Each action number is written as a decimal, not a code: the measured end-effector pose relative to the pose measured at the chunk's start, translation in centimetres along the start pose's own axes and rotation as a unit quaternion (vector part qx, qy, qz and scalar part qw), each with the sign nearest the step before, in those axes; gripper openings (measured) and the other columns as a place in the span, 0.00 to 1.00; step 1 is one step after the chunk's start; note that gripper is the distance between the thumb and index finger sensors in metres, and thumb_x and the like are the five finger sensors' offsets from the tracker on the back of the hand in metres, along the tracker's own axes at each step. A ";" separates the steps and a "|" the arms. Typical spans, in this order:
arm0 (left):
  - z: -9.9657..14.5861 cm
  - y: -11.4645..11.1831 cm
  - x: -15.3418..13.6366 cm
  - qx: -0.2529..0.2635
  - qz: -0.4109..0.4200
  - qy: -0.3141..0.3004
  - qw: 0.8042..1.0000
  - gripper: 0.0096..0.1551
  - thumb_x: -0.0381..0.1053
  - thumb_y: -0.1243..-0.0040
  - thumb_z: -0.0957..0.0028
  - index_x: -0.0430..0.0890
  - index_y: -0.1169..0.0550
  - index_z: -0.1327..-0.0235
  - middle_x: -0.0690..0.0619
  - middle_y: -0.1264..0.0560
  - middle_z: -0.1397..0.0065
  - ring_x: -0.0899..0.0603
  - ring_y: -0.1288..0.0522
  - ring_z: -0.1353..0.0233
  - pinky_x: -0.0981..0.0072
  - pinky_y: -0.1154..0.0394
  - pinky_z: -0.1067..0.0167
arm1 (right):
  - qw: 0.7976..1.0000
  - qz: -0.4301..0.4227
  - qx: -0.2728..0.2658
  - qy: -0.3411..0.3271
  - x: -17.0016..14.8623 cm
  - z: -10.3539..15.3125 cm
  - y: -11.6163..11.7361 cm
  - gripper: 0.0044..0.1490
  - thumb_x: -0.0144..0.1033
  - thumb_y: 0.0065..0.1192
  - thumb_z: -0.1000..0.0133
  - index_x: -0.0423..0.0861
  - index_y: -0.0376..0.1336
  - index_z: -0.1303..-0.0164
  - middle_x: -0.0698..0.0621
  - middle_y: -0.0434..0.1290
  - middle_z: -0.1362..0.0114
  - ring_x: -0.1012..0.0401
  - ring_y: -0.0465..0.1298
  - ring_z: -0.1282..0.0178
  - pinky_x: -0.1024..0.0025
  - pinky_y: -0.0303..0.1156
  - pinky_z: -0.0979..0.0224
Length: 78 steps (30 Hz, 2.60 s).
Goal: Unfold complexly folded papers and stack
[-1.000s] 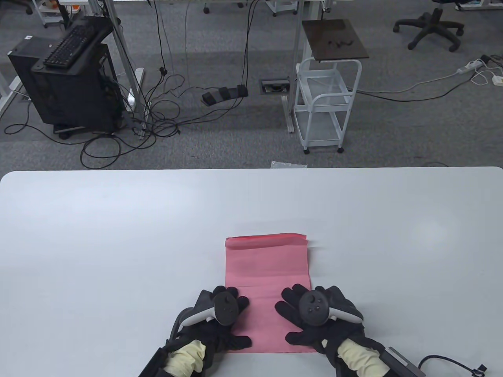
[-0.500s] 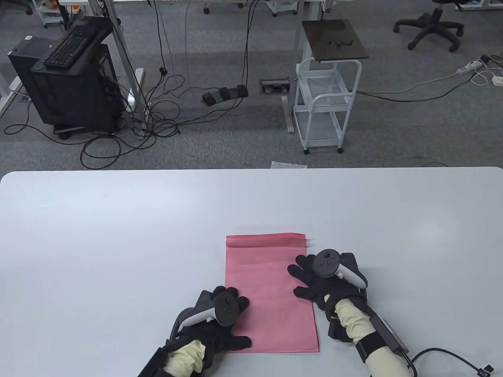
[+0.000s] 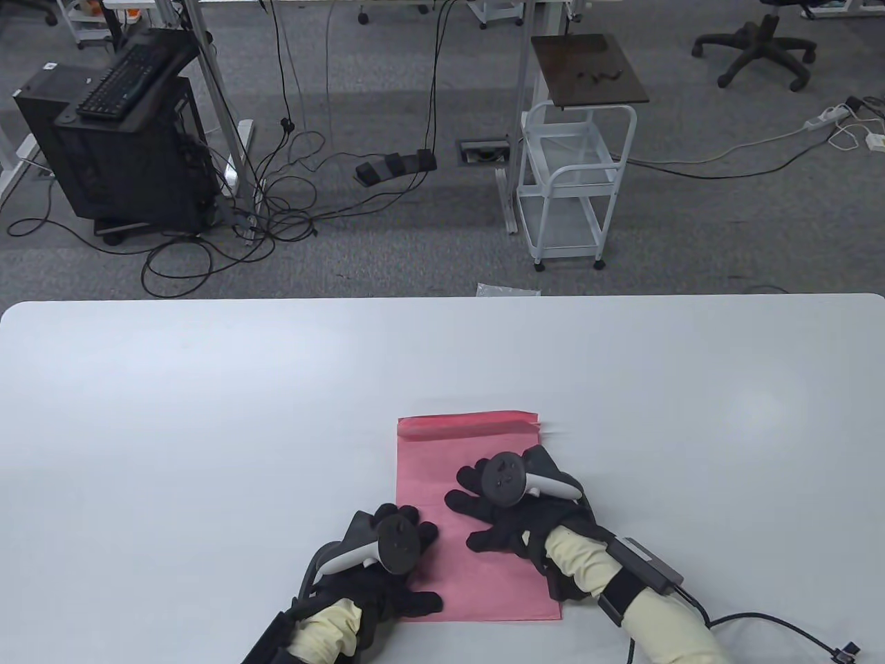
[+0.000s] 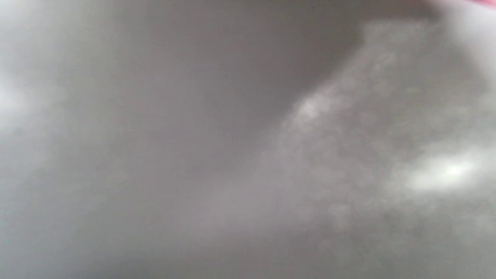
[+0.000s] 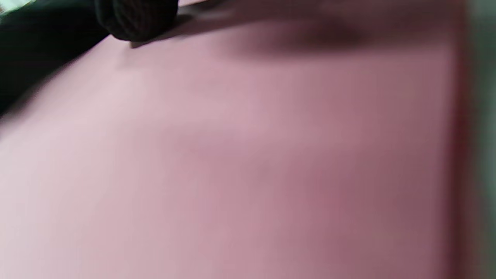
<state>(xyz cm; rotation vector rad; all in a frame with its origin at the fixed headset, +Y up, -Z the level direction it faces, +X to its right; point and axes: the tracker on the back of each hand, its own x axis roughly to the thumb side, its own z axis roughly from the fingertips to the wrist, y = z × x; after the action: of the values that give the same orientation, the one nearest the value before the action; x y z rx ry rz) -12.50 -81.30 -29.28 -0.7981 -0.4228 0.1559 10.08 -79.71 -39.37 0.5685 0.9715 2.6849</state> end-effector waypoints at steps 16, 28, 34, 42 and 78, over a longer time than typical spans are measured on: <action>0.0 0.0 0.0 0.001 -0.001 0.001 1.000 0.60 0.78 0.57 0.53 0.64 0.78 0.33 0.61 0.89 0.29 0.45 0.90 0.28 0.42 0.88 0.39 | 0.974 -0.186 -0.094 0.092 -5.2 -1.5 -4.3 0.38 0.52 0.52 0.43 0.68 0.46 0.23 0.70 0.35 0.13 0.71 0.26 0.15 0.53 0.13 0.24; 0.0 0.0 0.0 0.003 0.000 0.000 1.000 0.60 0.78 0.56 0.53 0.63 0.78 0.33 0.61 0.88 0.29 0.44 0.90 0.27 0.41 0.87 0.39 | 0.999 -0.007 -0.006 -0.034 -2.7 8.9 4.7 0.50 0.61 0.52 0.46 0.65 0.33 0.20 0.64 0.24 0.15 0.63 0.19 0.18 0.48 0.13 0.26; 0.1 0.3 0.2 0.016 0.001 0.005 1.000 0.60 0.77 0.53 0.53 0.63 0.75 0.32 0.60 0.86 0.27 0.43 0.88 0.26 0.41 0.85 0.37 | 1.000 -0.017 0.000 -0.024 -2.9 8.6 5.9 0.52 0.60 0.54 0.47 0.65 0.32 0.21 0.65 0.22 0.16 0.62 0.20 0.19 0.48 0.14 0.25; -0.2 1.8 7.0 0.042 -0.078 -0.034 0.995 0.49 0.69 0.58 0.40 0.56 0.68 0.24 0.53 0.80 0.22 0.37 0.81 0.22 0.37 0.80 0.34 | 0.999 -0.025 0.007 -0.022 -3.1 8.5 6.0 0.52 0.59 0.54 0.46 0.65 0.31 0.22 0.64 0.23 0.16 0.63 0.19 0.19 0.49 0.14 0.25; -4.2 5.2 0.7 0.044 -0.047 0.025 0.998 0.38 0.69 0.66 0.43 0.68 0.68 0.30 0.70 0.78 0.23 0.52 0.79 0.19 0.39 0.79 0.30 | 0.999 -0.041 0.013 -0.025 -3.3 8.5 6.0 0.51 0.59 0.54 0.46 0.66 0.30 0.22 0.65 0.22 0.17 0.64 0.18 0.20 0.51 0.12 0.26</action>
<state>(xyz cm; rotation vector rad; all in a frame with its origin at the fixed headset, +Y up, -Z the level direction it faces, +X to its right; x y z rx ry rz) -9.98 -80.28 -35.38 -0.6935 -0.4028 0.0671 16.19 -80.60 -30.40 0.5861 0.9962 2.5761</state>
